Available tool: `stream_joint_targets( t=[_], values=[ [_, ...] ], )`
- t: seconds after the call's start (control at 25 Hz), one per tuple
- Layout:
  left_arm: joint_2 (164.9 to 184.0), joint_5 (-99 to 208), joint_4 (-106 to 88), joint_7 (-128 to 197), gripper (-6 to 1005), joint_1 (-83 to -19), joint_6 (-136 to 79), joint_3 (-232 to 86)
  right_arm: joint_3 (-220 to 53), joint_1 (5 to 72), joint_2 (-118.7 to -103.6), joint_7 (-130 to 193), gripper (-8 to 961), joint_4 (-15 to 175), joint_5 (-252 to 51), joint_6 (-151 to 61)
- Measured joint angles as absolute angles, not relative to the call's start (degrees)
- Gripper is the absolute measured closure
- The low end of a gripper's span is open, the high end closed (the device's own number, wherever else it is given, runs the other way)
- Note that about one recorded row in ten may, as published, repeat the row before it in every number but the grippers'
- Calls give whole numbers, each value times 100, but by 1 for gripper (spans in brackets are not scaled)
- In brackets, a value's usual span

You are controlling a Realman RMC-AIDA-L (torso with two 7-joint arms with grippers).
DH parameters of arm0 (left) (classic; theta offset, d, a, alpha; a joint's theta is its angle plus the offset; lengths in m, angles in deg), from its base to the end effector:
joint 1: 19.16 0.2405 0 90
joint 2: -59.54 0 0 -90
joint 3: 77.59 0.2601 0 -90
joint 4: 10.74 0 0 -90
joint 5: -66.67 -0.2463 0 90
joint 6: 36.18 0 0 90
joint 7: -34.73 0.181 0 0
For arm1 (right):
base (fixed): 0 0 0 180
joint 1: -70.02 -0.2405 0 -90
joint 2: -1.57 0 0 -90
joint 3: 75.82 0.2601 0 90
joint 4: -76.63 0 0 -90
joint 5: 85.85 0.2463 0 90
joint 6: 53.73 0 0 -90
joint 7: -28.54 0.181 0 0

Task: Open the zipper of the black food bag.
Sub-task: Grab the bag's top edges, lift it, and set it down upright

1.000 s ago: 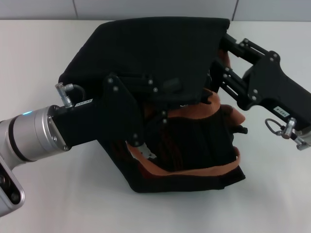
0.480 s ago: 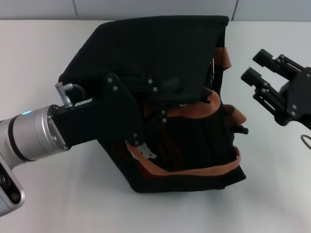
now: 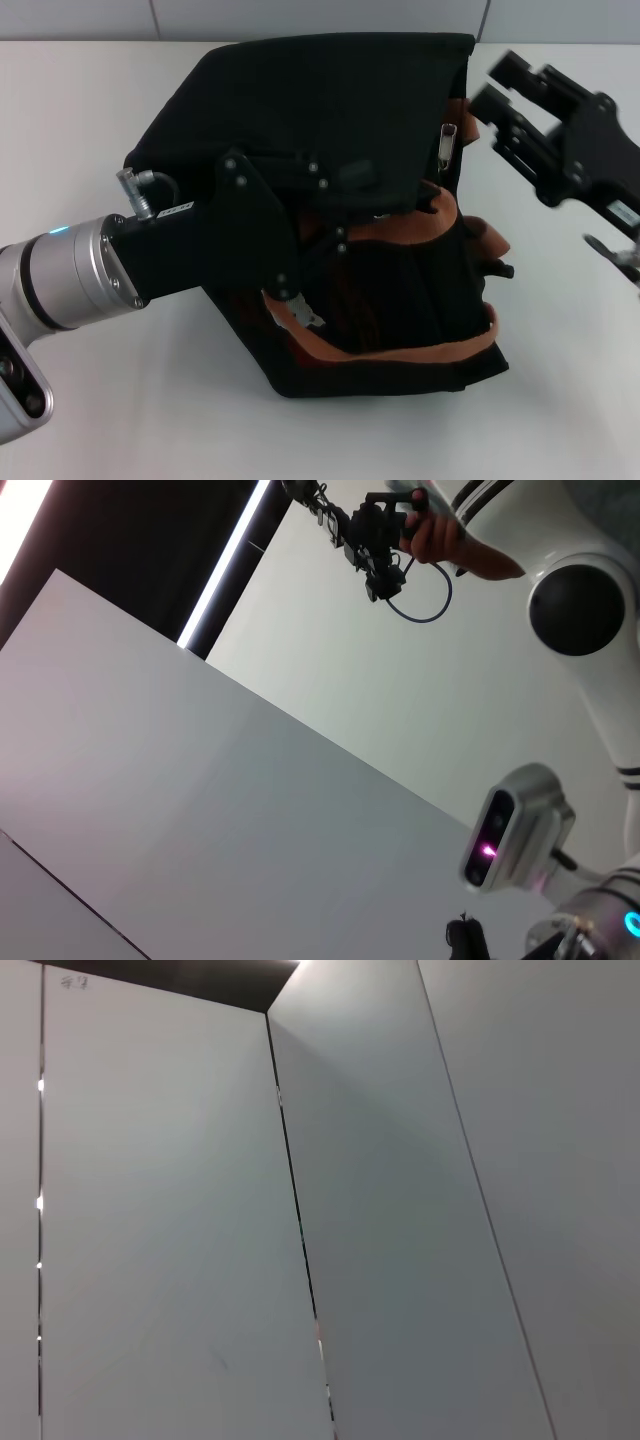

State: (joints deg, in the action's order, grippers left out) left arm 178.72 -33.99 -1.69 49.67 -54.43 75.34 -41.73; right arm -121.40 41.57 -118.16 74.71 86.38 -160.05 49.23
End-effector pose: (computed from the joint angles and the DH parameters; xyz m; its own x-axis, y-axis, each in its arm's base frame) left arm -0.1996 0.3036 -0.0617 0.3289 -0.8602 0.3896 -0.3518 -0.4945 -0.7948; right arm 0.2348 0.3291 -0.0403 0.3876 0.0563 -0.9201 -0.4296 -0.8721 -0.2344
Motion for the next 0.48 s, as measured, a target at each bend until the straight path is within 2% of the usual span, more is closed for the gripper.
stream_joint_targets(
  t=[0.24, 0.48],
  values=[
    [17872, -3398, -169, 4967, 818, -5455, 7534, -4173, -12220, 3845, -11821, 7458, 487, 8402, -16013, 4581],
    [17872, -3398, -169, 4967, 818, -5458, 7526, -4179, -12567, 4117, -11775, 7772, 488, 8672, -16045, 4349]
  ],
)
